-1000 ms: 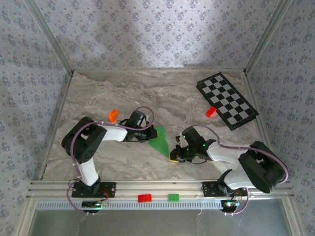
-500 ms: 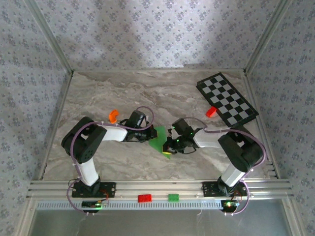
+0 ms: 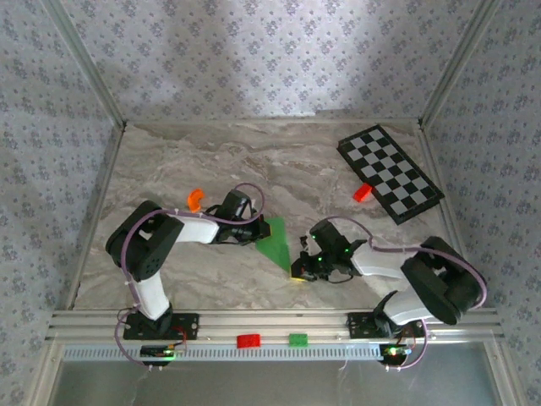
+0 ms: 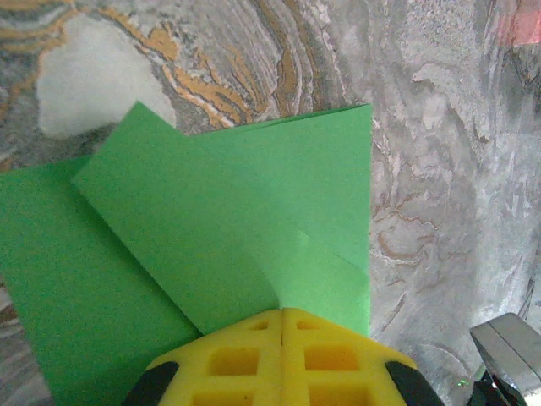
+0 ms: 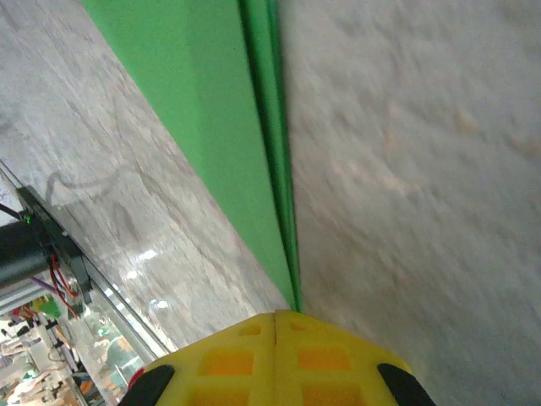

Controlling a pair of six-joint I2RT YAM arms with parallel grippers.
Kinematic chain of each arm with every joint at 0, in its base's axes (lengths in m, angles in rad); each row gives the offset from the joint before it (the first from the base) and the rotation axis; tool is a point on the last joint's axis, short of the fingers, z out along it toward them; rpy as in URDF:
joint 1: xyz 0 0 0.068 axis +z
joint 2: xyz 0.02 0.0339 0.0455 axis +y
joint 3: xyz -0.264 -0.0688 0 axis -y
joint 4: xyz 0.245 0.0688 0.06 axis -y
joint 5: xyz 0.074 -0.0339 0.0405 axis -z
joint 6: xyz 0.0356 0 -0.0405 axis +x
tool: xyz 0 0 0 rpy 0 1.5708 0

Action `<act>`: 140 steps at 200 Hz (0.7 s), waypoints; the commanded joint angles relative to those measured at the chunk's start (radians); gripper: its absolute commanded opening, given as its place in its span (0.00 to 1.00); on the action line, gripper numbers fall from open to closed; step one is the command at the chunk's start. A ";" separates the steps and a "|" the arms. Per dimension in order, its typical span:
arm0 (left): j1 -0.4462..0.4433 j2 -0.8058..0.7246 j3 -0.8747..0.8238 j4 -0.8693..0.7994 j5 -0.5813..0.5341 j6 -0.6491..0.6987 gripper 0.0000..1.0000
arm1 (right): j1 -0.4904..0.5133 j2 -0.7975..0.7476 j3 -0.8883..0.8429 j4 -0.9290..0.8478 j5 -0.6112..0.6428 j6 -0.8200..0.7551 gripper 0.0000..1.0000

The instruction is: Fold a paper plane with a square sheet of paper (pick it up from the middle)

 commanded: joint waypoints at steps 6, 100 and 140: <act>0.007 0.080 -0.063 -0.143 -0.092 0.008 0.02 | -0.025 -0.098 -0.007 -0.103 0.015 0.014 0.01; 0.005 0.087 -0.048 -0.151 -0.092 0.002 0.02 | -0.078 0.293 0.364 -0.085 0.021 -0.087 0.02; 0.006 0.075 -0.020 -0.155 -0.083 -0.004 0.03 | -0.058 0.326 0.243 -0.097 0.059 -0.105 0.01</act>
